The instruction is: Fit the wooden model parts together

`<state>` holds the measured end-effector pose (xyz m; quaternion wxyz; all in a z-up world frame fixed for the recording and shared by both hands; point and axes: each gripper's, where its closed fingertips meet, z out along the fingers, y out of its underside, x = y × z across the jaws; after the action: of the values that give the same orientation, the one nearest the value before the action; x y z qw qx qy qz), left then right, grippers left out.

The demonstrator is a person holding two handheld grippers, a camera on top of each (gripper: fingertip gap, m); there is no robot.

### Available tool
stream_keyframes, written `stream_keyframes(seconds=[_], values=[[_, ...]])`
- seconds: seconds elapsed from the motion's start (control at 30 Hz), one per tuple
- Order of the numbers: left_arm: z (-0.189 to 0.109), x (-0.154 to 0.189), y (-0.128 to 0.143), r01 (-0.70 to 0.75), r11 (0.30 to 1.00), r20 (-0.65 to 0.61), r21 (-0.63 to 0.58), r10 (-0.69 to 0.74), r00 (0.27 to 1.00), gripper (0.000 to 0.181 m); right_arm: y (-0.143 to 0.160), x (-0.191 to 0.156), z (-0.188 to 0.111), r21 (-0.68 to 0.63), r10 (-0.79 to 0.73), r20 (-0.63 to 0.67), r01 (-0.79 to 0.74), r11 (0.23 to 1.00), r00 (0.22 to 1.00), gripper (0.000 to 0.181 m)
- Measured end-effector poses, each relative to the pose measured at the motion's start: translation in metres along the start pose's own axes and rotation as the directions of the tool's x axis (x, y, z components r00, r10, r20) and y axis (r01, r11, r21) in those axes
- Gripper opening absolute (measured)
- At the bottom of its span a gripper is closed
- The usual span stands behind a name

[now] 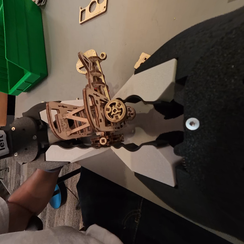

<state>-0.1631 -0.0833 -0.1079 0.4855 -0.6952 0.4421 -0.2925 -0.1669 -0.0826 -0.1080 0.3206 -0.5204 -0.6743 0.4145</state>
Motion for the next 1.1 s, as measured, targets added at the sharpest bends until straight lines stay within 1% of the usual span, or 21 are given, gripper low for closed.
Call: stream_keyframes(seconds=[0.2, 0.27, 0.3, 0.37, 0.63, 0.7, 0.77, 0.9, 1.0, 1.1], values=[[0.0, 0.002, 0.0, -0.033, 0.999, 0.008, -0.002, 0.033, 0.999, 0.064, 0.0, -0.002, 0.0, 0.021, -0.025, -0.012, 0.025, 0.999, 1.0, 0.061], [0.0, 0.005, 0.0, -0.05, 0.999, -0.005, -0.001, 0.05, 0.999, 0.06, -0.001, -0.004, 0.001, 0.047, -0.008, 0.006, 0.008, 0.999, 1.0, 0.081], [0.001, 0.007, 0.001, -0.063, 0.998, -0.011, -0.002, 0.063, 0.998, 0.061, -0.001, -0.005, 0.002, 0.049, 0.014, 0.02, -0.015, 0.999, 1.0, 0.081], [0.001, 0.007, 0.001, -0.067, 0.998, -0.008, -0.003, 0.067, 0.998, 0.061, 0.0, -0.007, 0.003, 0.049, 0.043, 0.045, -0.045, 0.998, 0.998, 0.078], [0.001, 0.004, 0.001, -0.042, 0.999, -0.005, -0.005, 0.042, 0.999, 0.061, -0.003, -0.006, -0.002, 0.051, 0.056, 0.048, -0.059, 0.997, 0.997, 0.076], [0.001, 0.003, 0.001, -0.021, 1.0, -0.008, -0.004, 0.021, 1.0, 0.061, -0.007, -0.004, -0.004, 0.069, 0.051, 0.035, -0.053, 0.996, 0.998, 0.075], [0.001, 0.002, 0.001, -0.014, 1.0, -0.01, -0.007, 0.014, 1.0, 0.061, -0.013, -0.002, -0.007, 0.095, 0.051, 0.026, -0.054, 0.994, 0.998, 0.066], [0.003, 0.002, 0.003, -0.032, 0.999, 0.007, -0.019, 0.033, 0.999, 0.061, -0.012, -0.002, -0.007, 0.073, 0.004, 0.023, -0.005, 0.997, 1.0, 0.063], [0.005, 0.002, 0.005, -0.054, 0.998, 0.025, -0.038, 0.055, 0.998, 0.062, -0.011, -0.002, -0.006, 0.055, 0.007, 0.038, -0.009, 0.998, 0.999, 0.061], [0.005, 0.002, 0.005, -0.032, 0.999, 0.013, -0.035, 0.032, 0.999, 0.062, -0.011, -0.002, -0.006, 0.05, 0.041, 0.049, -0.044, 0.998, 0.998, 0.059]])
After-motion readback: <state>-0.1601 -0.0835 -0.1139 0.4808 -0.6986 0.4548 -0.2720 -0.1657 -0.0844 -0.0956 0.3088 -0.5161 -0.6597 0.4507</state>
